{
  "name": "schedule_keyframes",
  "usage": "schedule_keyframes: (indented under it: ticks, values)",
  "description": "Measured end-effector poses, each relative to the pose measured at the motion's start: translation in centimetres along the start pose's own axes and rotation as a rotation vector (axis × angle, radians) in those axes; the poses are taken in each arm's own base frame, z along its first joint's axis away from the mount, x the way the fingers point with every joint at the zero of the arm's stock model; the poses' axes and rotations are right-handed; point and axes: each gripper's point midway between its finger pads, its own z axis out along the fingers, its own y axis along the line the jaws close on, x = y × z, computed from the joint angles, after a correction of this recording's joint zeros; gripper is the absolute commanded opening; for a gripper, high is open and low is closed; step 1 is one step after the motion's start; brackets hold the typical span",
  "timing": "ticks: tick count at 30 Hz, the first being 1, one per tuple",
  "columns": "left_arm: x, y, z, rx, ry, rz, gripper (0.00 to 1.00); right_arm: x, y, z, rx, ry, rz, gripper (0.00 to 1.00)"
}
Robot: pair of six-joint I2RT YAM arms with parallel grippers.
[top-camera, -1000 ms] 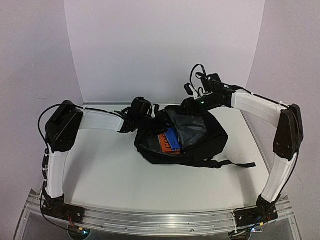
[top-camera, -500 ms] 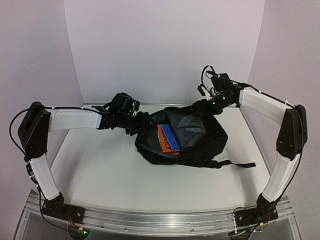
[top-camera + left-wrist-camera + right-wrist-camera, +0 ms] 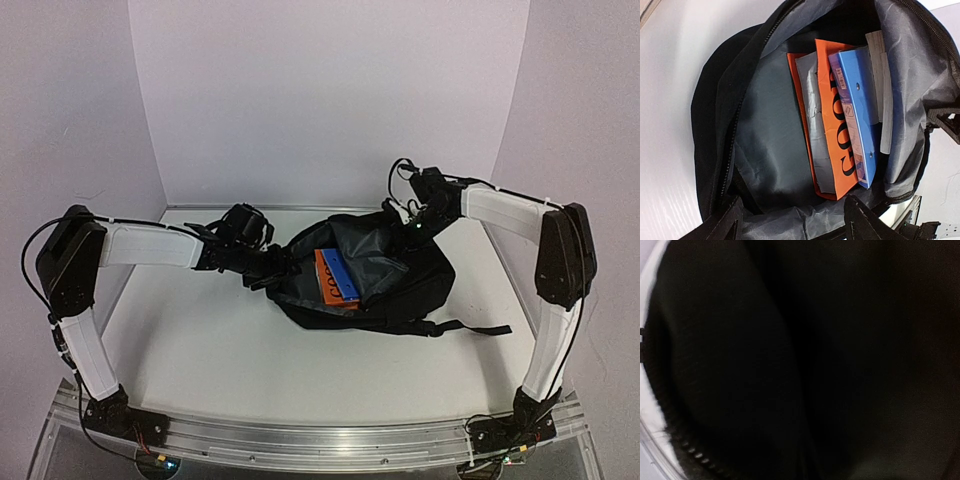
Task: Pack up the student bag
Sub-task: Zip the student bag at the center of the board.
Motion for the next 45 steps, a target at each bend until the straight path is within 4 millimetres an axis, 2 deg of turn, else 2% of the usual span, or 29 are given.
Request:
schedule_keyframes:
  ticks: [3,6,11,14,18,21,23,27,33,37,41,43,45]
  values:
    - [0.0,0.0,0.0,0.0,-0.001,-0.001,0.69,-0.6,1.6,-0.5,-0.082,-0.01,0.002,0.0]
    - [-0.1,0.2,0.0,-0.002,-0.001,-0.003,0.69,-1.7,4.1,-1.3,-0.172,-0.033,-0.006,0.0]
    - [-0.2,1.4,-0.5,-0.015,-0.005,-0.023,0.7,-3.0,10.5,-2.2,-0.292,-0.057,-0.085,0.0]
    - [-0.9,2.0,-2.1,-0.009,-0.031,-0.04,0.71,-3.2,14.8,-2.0,-0.356,-0.054,-0.153,0.01]
    - [-2.6,3.0,-5.2,0.005,-0.099,-0.076,0.72,-3.0,18.7,0.4,-0.406,-0.023,-0.197,0.17]
    - [-3.8,3.8,-7.3,0.01,-0.151,-0.104,0.74,-2.4,20.1,2.9,-0.428,0.014,-0.203,0.38]
    - [-4.3,3.8,-8.1,0.014,-0.172,-0.109,0.75,-1.8,20.8,4.3,-0.443,0.037,-0.204,0.57]
    - [-4.4,3.3,-9.2,0.031,-0.192,-0.1,0.77,-0.9,21.8,5.3,-0.471,0.069,-0.199,0.75]
    - [-4.1,2.3,-10.2,0.072,-0.189,-0.038,0.77,-1.3,22.4,3.6,-0.507,0.042,-0.22,0.97]
    - [-3.6,1.0,-10.4,0.103,-0.169,0.053,0.77,-1.8,21.3,-0.4,-0.512,-0.014,-0.23,0.95]
    - [-3.5,-1.2,-10.8,0.144,-0.145,0.144,0.75,-3.5,17.9,-5.4,-0.471,-0.127,-0.205,0.92]
    - [-4.0,-2.9,-10.5,0.172,-0.138,0.194,0.73,-3.9,16.0,-6.5,-0.439,-0.156,-0.182,0.89]
    - [-4.4,-4.1,-9.4,0.177,-0.12,0.234,0.68,-3.8,14.0,-6.5,-0.399,-0.161,-0.155,0.85]
